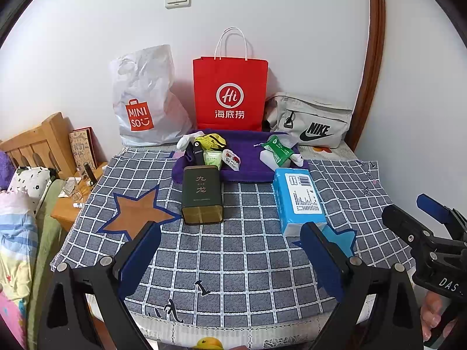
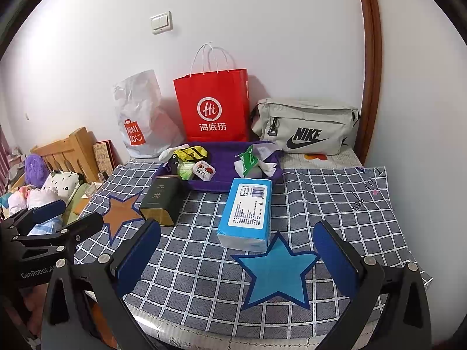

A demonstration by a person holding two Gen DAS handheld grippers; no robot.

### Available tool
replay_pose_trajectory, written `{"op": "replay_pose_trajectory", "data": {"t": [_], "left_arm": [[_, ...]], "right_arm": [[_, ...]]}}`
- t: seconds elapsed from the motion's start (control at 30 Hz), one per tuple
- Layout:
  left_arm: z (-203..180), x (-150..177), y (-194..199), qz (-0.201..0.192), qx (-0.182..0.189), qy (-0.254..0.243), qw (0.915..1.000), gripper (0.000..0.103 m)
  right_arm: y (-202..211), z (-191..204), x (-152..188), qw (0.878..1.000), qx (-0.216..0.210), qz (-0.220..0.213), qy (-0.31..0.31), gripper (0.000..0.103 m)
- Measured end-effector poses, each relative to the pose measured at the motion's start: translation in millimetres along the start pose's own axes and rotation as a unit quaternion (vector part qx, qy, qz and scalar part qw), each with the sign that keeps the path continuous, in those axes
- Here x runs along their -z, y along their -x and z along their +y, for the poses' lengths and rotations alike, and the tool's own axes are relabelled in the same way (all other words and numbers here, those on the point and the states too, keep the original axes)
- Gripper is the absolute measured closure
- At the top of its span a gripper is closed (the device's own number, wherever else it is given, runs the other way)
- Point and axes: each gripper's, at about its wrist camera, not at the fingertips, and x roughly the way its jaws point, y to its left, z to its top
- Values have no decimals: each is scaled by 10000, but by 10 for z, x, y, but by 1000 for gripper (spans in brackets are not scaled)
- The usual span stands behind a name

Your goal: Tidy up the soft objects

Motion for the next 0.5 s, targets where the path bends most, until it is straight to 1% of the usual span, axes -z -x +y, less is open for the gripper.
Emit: {"op": "replay_pose_trajectory", "data": {"t": [0.5], "left_arm": [[-16,11,19,10,-7,-13,10000,6]], "right_arm": [[-5,18,-1,10000,-10,-6,-2,0]]}}
